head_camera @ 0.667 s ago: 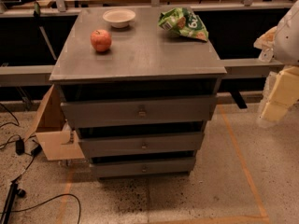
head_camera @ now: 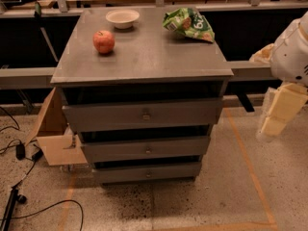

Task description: Open middle drawer

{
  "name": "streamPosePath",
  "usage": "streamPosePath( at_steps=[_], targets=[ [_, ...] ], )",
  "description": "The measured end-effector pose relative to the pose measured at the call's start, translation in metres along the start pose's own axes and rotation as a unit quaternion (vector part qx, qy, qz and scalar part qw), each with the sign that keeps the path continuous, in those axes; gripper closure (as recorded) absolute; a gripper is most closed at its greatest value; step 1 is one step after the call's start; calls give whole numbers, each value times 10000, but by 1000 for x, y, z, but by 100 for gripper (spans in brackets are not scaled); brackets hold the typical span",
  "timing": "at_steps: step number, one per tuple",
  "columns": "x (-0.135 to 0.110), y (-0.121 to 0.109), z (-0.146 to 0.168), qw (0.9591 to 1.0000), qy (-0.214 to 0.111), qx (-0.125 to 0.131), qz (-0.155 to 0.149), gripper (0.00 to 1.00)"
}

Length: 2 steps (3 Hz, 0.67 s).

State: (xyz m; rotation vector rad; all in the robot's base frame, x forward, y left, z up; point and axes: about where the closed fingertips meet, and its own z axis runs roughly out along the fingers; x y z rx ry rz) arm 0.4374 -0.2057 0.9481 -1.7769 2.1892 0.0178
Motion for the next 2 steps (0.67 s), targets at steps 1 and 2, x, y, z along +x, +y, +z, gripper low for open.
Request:
streamPosePath(
  at_steps=[1,2],
  targets=[
    [-2,20,68,9980,-321,-406,-349,0],
    [0,43,158,9925,-496,-734,-844,0]
  ],
)
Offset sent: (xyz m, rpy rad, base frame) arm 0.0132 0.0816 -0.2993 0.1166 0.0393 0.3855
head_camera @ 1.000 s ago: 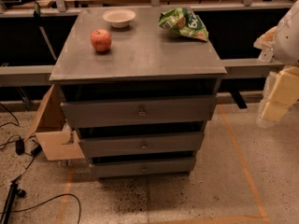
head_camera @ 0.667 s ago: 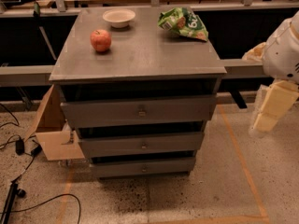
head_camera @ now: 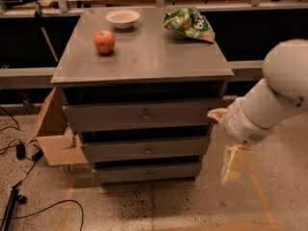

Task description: Open middle drawer

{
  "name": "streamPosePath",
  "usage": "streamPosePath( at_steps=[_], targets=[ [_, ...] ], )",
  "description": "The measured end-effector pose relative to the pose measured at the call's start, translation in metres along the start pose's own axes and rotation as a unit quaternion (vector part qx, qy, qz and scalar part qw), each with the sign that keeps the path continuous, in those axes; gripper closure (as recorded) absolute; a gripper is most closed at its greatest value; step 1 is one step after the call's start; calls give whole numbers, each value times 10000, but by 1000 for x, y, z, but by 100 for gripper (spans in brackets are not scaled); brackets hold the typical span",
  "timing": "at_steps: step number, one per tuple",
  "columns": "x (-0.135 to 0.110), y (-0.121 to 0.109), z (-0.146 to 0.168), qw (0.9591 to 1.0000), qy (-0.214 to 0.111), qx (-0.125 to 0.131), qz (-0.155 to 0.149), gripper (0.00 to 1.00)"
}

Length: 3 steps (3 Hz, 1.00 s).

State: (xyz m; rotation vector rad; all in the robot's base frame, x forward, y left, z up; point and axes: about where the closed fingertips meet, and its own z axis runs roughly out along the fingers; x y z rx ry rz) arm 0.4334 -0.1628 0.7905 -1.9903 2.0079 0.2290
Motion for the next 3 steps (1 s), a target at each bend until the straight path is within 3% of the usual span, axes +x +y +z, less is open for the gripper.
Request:
streamPosePath(
  at_steps=[1,2,3],
  targets=[
    [9,1,92,9986,18,-146,-501,0],
    [13,-14,101,9984,45,165,-547,0],
    [12,-14,100,9984,35,169,-544,0]
  ],
)
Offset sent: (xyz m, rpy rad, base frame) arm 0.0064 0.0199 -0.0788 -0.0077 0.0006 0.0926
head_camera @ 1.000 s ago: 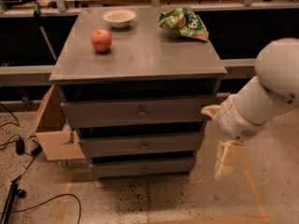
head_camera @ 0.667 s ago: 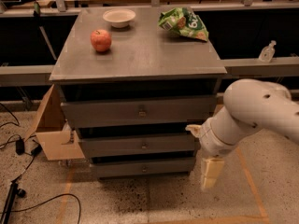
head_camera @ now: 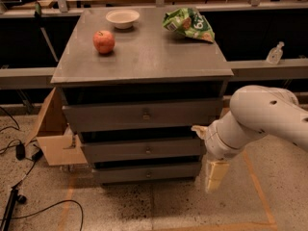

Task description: Open middle drawer

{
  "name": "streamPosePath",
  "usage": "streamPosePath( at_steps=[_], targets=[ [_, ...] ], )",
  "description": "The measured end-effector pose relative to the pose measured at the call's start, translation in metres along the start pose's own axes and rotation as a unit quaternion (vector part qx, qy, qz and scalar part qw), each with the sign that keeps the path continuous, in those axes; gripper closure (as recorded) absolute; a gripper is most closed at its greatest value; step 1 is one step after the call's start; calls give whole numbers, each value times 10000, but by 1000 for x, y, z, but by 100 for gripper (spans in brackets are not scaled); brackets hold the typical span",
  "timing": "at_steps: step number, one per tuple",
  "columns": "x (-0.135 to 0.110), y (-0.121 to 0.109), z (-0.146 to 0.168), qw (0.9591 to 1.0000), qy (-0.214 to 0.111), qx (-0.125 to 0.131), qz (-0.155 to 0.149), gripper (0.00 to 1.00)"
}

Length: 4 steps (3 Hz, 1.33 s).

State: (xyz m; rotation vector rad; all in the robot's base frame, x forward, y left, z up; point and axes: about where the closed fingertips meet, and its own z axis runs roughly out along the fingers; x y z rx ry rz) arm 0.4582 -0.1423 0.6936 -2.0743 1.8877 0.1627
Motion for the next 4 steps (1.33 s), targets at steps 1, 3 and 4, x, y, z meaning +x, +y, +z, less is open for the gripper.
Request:
streamPosePath(
  at_steps=[1,3,4],
  targets=[
    [13,-25,31,9998,-79,185,64,0],
    [51,-46,114,9999,18,-66,156,0],
    [64,-59,152,9999,-27,-62,125,0]
  ],
)
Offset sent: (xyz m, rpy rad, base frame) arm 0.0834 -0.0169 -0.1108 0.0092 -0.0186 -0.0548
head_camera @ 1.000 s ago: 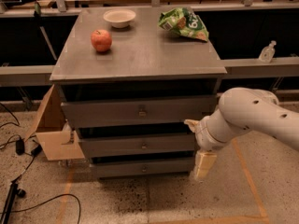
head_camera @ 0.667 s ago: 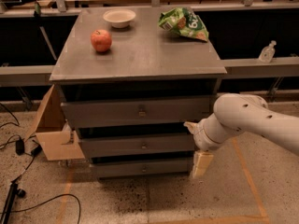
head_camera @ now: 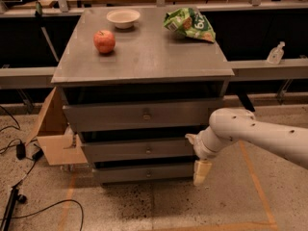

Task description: Open middle drawer

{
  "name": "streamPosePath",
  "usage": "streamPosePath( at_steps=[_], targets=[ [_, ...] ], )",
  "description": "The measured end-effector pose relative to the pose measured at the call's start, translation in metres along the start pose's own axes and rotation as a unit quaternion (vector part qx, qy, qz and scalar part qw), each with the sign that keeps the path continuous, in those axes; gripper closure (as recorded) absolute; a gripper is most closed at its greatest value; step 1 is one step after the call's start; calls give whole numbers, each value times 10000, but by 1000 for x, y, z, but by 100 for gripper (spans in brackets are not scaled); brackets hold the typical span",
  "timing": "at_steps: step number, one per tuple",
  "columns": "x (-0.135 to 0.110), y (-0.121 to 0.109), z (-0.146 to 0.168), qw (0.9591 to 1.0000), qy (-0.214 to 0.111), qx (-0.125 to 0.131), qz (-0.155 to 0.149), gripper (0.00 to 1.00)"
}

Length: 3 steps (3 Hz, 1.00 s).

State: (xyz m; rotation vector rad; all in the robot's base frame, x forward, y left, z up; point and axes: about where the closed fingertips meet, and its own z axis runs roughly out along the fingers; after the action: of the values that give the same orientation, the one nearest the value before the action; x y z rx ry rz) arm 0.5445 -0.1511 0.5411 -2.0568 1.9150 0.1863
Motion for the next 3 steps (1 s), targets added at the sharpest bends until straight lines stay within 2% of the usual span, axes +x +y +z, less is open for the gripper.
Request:
streamPosePath(
  at_steps=[1,3],
  targets=[
    [8,-22,27,9999,-49,109,-84,0],
    [27,-60,60,9996,-2,244,-129,0]
  ],
)
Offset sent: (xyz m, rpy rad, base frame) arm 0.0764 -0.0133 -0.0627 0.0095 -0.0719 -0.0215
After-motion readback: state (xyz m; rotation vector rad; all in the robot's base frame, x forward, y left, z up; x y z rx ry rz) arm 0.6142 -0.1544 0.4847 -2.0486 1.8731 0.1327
